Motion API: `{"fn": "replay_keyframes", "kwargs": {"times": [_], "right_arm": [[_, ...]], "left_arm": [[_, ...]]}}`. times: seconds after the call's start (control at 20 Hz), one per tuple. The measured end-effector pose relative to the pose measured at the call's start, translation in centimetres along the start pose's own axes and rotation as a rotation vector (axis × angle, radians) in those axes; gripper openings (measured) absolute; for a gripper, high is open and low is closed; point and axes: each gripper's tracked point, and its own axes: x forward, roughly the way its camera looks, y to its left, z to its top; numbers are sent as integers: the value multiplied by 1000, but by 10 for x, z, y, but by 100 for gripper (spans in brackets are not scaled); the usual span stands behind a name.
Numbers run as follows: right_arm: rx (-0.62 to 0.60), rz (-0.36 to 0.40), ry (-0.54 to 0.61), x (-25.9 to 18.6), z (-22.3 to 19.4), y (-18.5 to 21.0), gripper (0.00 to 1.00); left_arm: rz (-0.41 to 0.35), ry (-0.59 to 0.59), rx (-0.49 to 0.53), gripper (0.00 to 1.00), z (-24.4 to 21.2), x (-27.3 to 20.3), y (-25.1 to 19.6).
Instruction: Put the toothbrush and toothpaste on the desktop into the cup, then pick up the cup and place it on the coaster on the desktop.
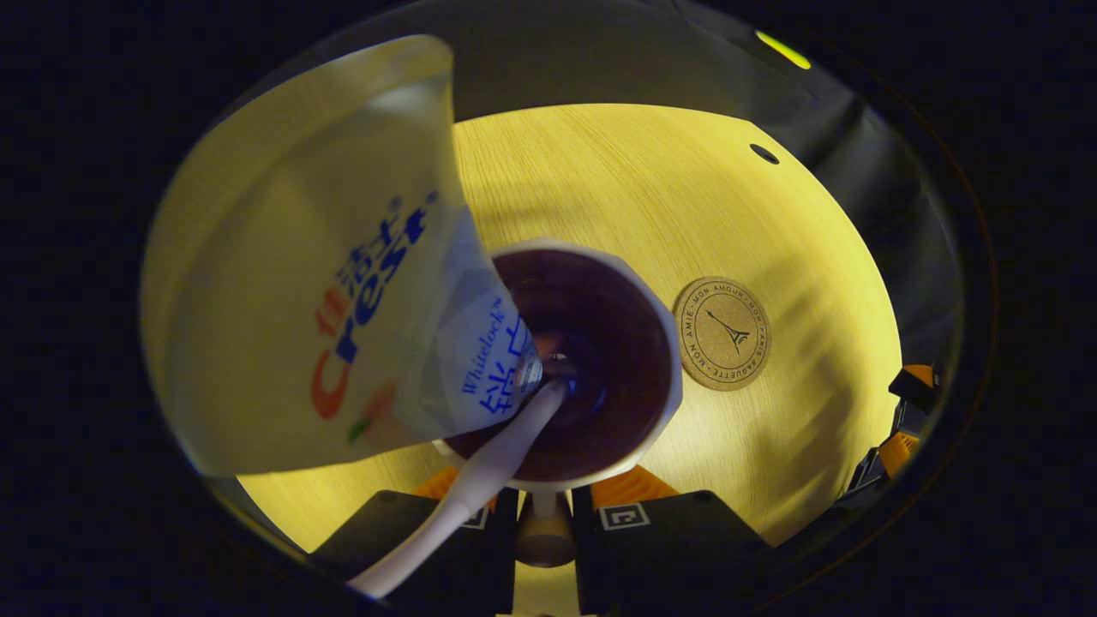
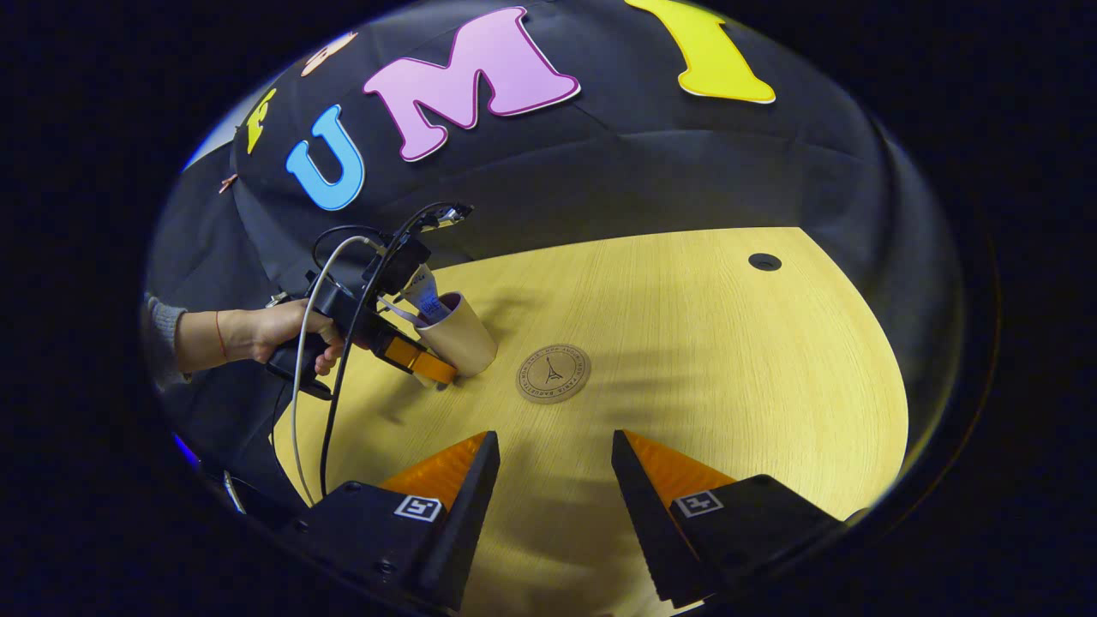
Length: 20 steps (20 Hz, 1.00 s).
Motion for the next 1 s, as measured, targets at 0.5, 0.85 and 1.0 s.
{"fn": "replay_keyframes", "kwargs": {"times": [0.5,0.85,1.0], "right_arm": [[6,-5,-11,-6,2,6,82],[17,-26,-37,-21,4,-1,82],[32,-44,-44,-30,1,-11,82]], "left_arm": [[-9,-16,-10,28,5,-20,-20],[-34,-33,30,28,24,-30,-64],[-50,-42,52,28,32,-29,-86]]}}
